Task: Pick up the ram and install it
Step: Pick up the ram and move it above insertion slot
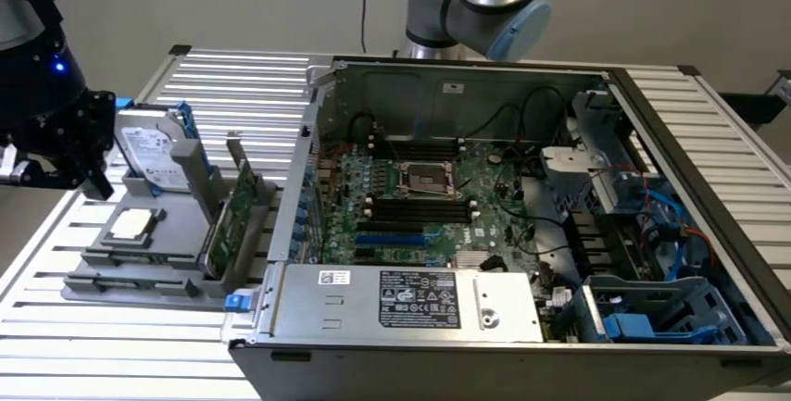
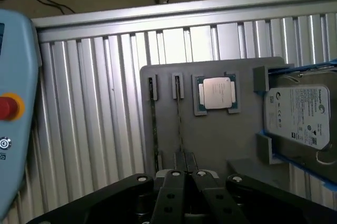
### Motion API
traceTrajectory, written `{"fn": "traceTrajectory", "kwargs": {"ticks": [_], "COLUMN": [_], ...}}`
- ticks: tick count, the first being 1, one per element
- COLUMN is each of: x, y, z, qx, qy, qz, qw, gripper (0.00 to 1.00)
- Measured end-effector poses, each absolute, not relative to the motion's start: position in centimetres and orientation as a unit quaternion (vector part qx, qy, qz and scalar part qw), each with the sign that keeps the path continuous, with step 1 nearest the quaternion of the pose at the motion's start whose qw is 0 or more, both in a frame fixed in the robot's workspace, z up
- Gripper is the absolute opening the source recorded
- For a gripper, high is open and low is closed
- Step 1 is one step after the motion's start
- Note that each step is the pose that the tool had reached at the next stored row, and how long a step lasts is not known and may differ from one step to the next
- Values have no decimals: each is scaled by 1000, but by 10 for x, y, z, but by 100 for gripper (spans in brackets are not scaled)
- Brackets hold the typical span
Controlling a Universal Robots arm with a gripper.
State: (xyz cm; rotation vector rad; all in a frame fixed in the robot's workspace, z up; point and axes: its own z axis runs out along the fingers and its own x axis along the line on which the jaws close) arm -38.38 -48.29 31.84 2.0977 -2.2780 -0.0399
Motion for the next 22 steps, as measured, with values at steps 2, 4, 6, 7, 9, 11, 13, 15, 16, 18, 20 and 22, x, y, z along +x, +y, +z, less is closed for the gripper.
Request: {"fn": "traceTrajectory", "kwargs": {"ticks": [2,4,6,7,9,11,13,15,16,18,20,22], "x": [-384,-384,-384,-385,-385,-385,-385,-385,-385,-385,-385,-385], "y": [-483,-483,-483,-483,-484,-484,-486,-489,-490,-493,-495,-498], "z": [317,316,316,316,316,313,310,306,304,301,297,294], "qx": [690,703,707,709,709,709,709,709,709,710,711,712], "qy": [-723,-711,-706,-705,-705,-705,-705,-705,-705,-704,-703,-701], "qz": [-12,-12,-12,-11,-11,-11,-11,-11,-11,-11,-11,-11], "qw": [23,23,23,24,24,24,24,24,24,24,24,24], "gripper": [11,11,12,17,24,30,36,36,36,36,36,36]}}
